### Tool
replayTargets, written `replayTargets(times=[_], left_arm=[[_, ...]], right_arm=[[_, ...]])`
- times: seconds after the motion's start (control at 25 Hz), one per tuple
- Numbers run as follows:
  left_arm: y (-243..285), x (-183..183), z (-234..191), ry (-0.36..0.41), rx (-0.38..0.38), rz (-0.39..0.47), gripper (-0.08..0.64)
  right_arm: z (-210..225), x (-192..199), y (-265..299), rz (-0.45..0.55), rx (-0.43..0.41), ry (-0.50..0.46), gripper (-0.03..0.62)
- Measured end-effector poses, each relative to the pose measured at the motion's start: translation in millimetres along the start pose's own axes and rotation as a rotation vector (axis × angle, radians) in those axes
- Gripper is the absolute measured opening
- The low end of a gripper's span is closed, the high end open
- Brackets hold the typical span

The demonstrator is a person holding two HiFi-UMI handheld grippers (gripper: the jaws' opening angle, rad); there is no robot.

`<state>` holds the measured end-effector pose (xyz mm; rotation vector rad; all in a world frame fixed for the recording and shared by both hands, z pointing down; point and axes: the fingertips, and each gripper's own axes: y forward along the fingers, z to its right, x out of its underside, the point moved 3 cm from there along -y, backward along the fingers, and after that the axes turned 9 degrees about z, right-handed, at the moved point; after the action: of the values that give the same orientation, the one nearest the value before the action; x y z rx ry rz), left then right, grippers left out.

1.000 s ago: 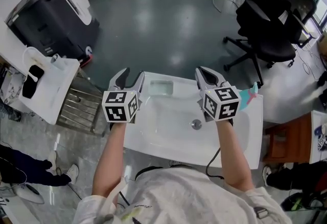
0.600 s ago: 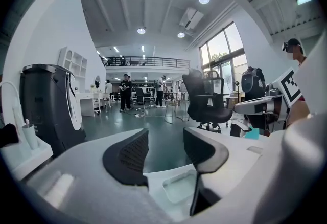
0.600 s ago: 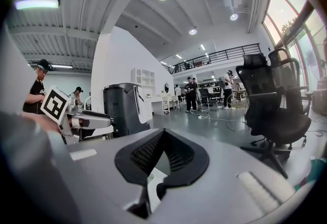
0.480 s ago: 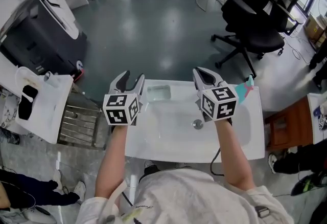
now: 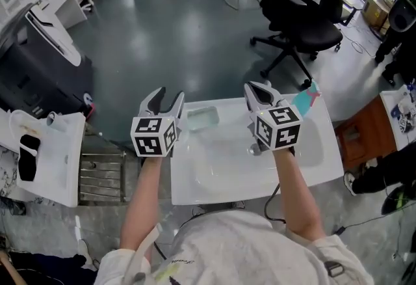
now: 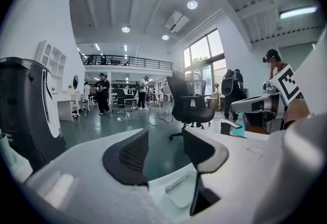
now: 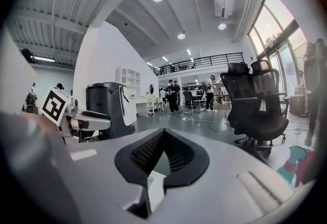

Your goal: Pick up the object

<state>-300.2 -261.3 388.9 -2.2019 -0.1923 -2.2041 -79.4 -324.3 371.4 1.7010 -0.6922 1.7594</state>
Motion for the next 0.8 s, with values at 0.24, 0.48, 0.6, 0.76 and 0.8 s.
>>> replayTargets(times=[0.24, 0.48, 0.6, 0.76, 0.8], left_arm=[[4, -1, -4, 0.012, 0.052, -0.001, 0.222], [5, 0, -3, 0.022, 0.098, -0.01, 0.222], [8, 2, -1, 0.038, 0.138, -0.026, 0.222], [13, 11, 9, 0.08, 0.233, -0.077, 0.222], [14, 14, 13, 0.092, 0.258, -0.091, 0.222]], right_arm=[[-8, -2, 2, 0.004, 0.028, -0.005, 0.003], [-15, -1, 2, -0.006, 0.022, -0.019, 0.003], [-15, 0, 2, -0.009, 0.023, -0.021, 0.003], [-17, 2, 0, -0.011, 0.024, -0.019, 0.003], [-17, 2, -1, -0.012, 0.025, -0.018, 0.003]])
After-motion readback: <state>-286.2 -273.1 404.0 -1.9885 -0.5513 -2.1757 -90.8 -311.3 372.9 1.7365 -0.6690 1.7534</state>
